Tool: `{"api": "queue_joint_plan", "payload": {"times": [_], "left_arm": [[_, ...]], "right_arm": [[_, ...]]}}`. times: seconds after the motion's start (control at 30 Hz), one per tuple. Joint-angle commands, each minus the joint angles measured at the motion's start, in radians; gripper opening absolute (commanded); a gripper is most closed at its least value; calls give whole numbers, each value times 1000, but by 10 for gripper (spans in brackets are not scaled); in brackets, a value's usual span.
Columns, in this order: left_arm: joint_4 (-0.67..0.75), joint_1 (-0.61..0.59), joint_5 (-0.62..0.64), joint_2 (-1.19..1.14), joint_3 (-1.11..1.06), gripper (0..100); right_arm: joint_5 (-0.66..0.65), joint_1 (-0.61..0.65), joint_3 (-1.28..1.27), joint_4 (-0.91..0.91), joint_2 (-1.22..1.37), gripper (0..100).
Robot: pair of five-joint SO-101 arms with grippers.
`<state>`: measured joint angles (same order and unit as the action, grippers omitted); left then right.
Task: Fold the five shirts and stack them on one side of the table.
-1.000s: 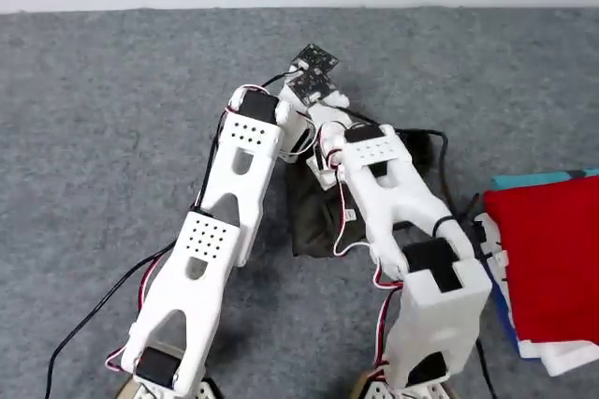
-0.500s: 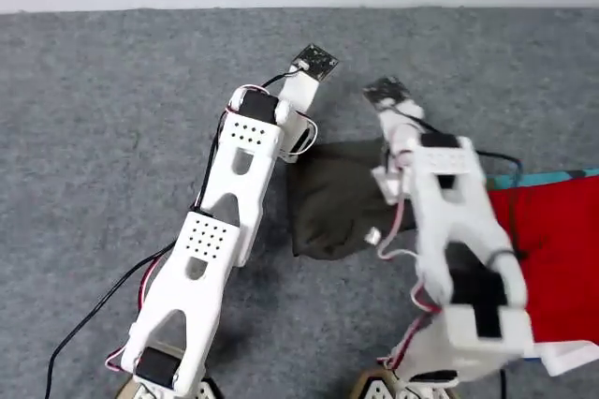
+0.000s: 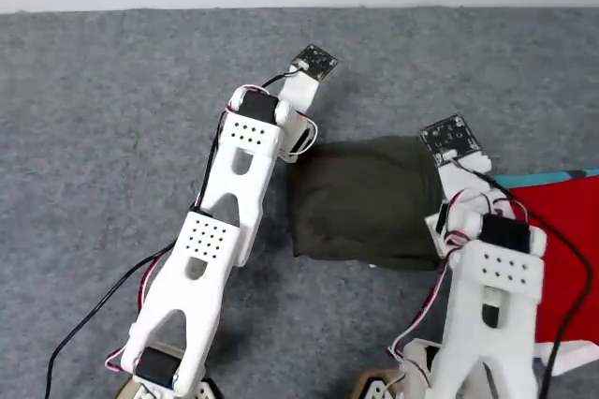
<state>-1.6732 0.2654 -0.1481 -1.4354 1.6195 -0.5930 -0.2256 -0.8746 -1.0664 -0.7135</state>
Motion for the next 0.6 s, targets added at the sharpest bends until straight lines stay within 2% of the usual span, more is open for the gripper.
{"api": "queue_joint_plan", "payload": {"times": [0.0,0.07,0.2,0.33,0.57], "left_arm": [[-38,-23,-9,64,62,167],[-58,-28,-8,121,56,170],[-75,-35,-8,241,58,207],[-80,-37,-8,345,56,247],[-83,-37,-8,511,54,247]], "right_arm": [[46,-7,14,-7,-5,275],[72,7,48,-8,41,311],[91,104,180,1,200,311],[181,191,359,74,447,311],[189,213,689,127,963,310]]}}
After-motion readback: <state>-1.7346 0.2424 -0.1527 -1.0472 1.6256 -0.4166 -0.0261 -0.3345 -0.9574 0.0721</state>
